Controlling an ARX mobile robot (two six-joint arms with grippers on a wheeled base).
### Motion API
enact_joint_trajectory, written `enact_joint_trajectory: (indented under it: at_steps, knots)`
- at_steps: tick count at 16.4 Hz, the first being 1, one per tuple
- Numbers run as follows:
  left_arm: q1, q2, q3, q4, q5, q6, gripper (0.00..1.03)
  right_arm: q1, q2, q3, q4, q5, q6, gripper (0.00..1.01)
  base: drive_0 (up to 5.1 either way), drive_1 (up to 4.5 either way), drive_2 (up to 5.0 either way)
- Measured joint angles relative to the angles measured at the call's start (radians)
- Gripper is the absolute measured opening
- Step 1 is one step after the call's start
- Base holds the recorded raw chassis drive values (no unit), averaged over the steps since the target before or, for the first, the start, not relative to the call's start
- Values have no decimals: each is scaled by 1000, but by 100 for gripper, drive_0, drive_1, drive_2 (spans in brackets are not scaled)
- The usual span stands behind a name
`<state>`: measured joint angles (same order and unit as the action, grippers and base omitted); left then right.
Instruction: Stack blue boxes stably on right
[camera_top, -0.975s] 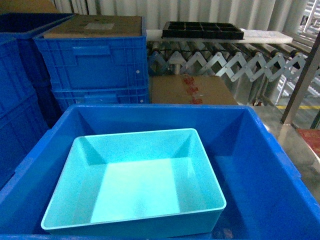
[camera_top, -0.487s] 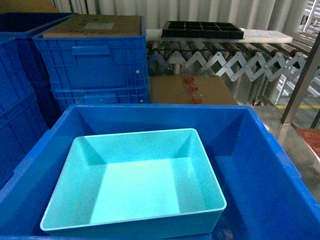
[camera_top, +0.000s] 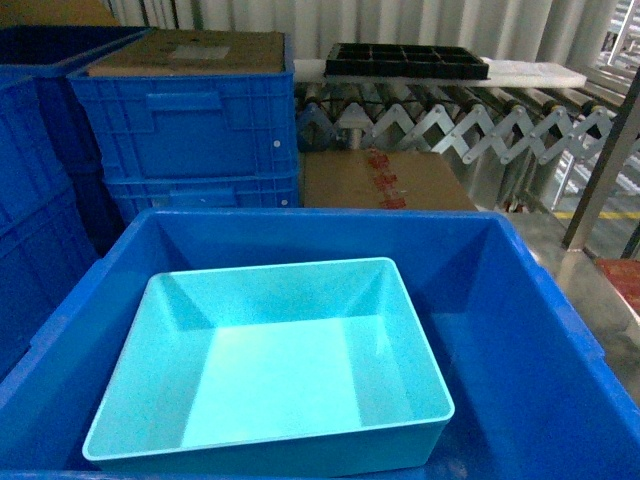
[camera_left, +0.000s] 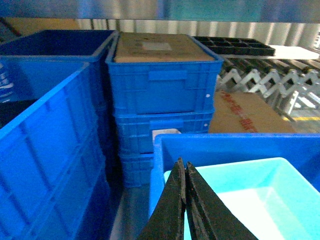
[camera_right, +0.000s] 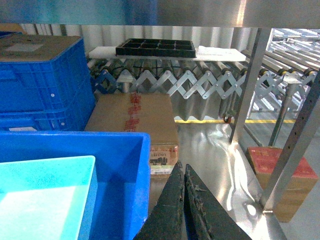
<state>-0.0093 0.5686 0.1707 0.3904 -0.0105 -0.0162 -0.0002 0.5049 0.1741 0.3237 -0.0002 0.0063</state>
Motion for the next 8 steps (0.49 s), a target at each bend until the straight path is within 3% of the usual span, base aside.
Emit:
enact_joint_trajectory:
  at_steps: [8]
  knots:
    - [8,-223,-119,-101,10,0,2,0,-206,-120,-80,0,0,2,0,0,0]
